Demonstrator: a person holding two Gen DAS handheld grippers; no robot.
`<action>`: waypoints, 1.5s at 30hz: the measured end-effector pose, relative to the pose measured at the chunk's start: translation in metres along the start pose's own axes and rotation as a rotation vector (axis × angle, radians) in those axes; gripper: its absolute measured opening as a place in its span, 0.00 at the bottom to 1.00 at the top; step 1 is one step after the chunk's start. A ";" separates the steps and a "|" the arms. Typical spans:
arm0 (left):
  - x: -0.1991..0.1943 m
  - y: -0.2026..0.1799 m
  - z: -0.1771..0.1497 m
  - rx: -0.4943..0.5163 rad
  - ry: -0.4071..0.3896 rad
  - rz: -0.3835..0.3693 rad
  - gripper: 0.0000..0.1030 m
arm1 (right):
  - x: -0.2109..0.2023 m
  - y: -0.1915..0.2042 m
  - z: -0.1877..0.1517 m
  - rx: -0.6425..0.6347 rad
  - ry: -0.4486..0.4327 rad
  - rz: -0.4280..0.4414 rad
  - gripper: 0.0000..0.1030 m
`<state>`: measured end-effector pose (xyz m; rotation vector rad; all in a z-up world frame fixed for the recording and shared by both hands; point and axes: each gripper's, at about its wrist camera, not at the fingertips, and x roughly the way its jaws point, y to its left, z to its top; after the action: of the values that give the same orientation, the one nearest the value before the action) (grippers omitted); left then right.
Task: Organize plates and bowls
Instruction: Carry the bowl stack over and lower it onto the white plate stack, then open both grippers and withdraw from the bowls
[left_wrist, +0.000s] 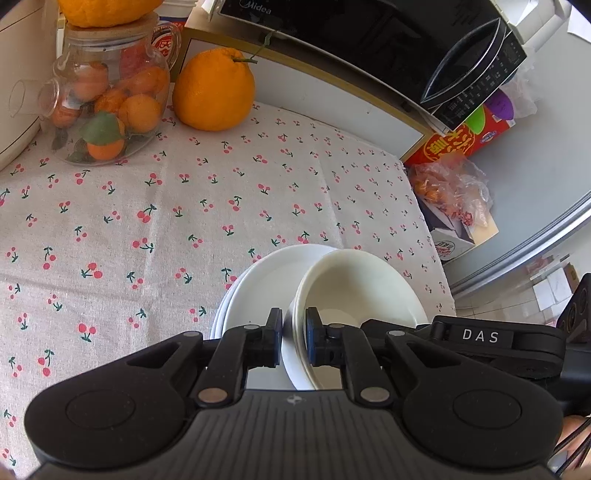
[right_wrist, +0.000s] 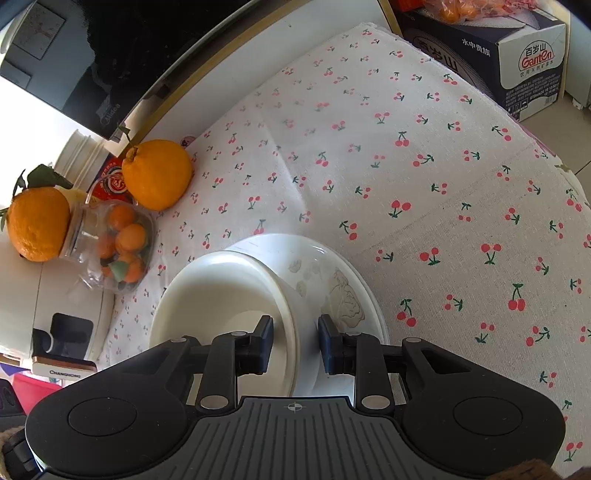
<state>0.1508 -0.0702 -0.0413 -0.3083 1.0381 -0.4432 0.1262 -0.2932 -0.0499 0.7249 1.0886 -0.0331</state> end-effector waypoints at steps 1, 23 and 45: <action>-0.001 0.000 0.000 0.002 -0.005 0.000 0.10 | 0.000 0.000 0.000 0.002 -0.004 0.003 0.28; -0.033 -0.010 -0.008 0.120 -0.098 0.048 0.60 | -0.039 -0.001 0.004 -0.023 -0.131 0.019 0.62; -0.080 -0.017 -0.071 0.145 -0.116 0.337 1.00 | -0.090 0.017 -0.083 -0.253 -0.211 -0.049 0.89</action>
<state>0.0503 -0.0479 -0.0069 -0.0266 0.9171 -0.1920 0.0231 -0.2626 0.0105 0.4554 0.8886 -0.0127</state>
